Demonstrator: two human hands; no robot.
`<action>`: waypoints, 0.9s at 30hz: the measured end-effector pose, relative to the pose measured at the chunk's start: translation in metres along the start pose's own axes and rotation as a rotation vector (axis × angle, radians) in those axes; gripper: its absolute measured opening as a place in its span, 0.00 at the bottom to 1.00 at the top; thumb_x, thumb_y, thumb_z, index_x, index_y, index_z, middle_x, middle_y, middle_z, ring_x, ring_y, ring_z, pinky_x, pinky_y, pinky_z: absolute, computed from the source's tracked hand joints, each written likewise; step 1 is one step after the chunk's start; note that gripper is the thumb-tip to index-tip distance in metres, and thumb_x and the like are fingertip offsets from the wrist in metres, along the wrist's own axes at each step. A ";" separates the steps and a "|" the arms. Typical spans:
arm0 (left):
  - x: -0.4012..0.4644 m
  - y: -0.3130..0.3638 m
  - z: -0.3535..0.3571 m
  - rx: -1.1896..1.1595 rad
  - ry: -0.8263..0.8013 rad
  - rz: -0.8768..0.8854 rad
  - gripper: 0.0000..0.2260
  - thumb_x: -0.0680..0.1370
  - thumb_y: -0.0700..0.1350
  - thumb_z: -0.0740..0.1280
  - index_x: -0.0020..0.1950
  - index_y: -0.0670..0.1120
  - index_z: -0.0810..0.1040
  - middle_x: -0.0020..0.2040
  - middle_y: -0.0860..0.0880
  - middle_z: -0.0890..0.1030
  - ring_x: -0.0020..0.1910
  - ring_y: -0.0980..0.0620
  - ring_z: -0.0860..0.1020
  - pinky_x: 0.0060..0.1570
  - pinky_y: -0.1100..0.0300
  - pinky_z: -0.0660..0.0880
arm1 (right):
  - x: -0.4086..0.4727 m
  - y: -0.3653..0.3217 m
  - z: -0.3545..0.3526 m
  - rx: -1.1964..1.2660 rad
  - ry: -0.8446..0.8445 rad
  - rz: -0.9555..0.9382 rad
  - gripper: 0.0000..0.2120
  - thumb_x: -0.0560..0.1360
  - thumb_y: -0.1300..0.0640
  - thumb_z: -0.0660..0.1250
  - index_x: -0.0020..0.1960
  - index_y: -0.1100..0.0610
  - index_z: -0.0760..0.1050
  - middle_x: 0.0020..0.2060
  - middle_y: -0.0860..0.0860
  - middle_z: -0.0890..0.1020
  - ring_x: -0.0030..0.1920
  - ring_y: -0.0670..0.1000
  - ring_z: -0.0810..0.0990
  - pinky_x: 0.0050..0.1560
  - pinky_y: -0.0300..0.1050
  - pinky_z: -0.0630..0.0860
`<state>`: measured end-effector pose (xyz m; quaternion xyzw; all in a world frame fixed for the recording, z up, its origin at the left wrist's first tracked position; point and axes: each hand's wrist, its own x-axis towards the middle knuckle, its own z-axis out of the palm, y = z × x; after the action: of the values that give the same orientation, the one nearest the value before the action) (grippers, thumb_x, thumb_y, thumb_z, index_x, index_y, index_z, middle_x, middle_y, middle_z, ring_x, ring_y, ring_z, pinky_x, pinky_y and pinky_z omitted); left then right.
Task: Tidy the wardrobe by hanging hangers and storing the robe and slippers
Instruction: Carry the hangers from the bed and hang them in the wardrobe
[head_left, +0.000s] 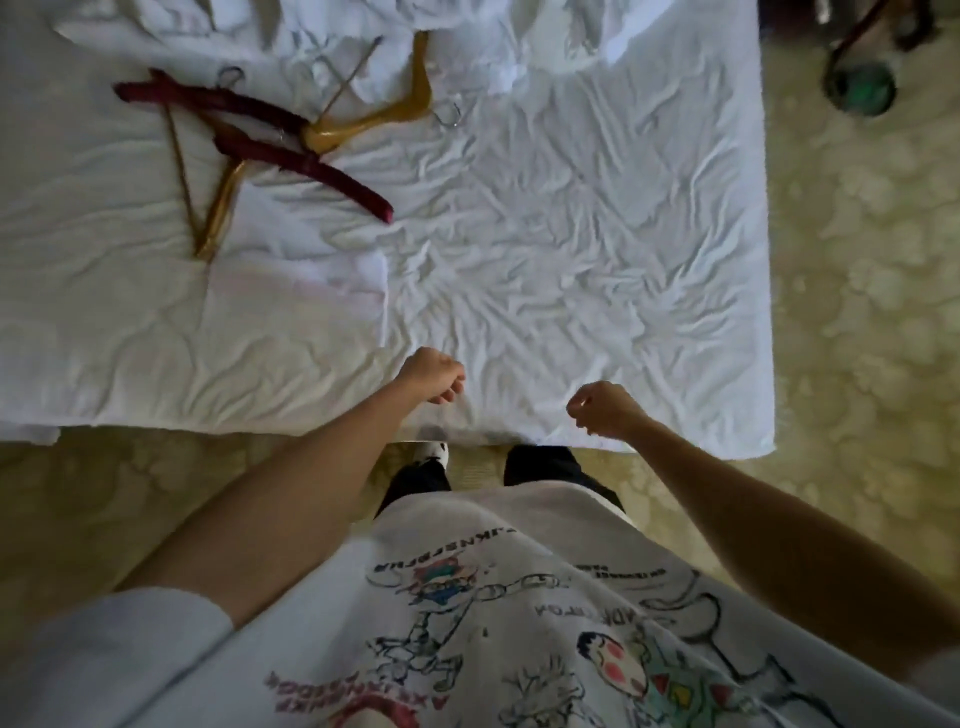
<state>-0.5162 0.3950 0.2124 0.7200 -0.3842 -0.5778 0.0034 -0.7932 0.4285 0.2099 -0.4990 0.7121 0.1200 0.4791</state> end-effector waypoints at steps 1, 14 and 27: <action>0.002 0.009 0.000 -0.038 0.034 -0.022 0.08 0.76 0.43 0.66 0.47 0.40 0.83 0.39 0.47 0.85 0.31 0.53 0.81 0.29 0.63 0.76 | 0.011 -0.007 -0.014 -0.001 -0.024 -0.032 0.07 0.74 0.59 0.65 0.47 0.57 0.82 0.37 0.53 0.85 0.33 0.51 0.84 0.42 0.45 0.82; 0.070 0.087 -0.059 -0.354 0.329 -0.134 0.08 0.76 0.42 0.66 0.45 0.41 0.84 0.41 0.45 0.86 0.32 0.52 0.81 0.29 0.65 0.76 | 0.156 -0.146 -0.117 -0.050 -0.103 -0.326 0.08 0.74 0.63 0.65 0.45 0.59 0.83 0.37 0.55 0.86 0.28 0.47 0.80 0.30 0.35 0.74; 0.275 0.076 -0.206 -0.403 0.460 -0.236 0.10 0.75 0.46 0.63 0.41 0.43 0.81 0.41 0.44 0.86 0.41 0.46 0.85 0.48 0.53 0.83 | 0.354 -0.354 -0.082 -0.033 -0.071 -0.361 0.06 0.76 0.60 0.67 0.43 0.59 0.83 0.35 0.52 0.86 0.24 0.41 0.79 0.25 0.32 0.72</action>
<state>-0.3759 0.0980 0.0863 0.8561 -0.1651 -0.4609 0.1657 -0.5621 -0.0032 0.0769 -0.6222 0.5915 0.0613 0.5092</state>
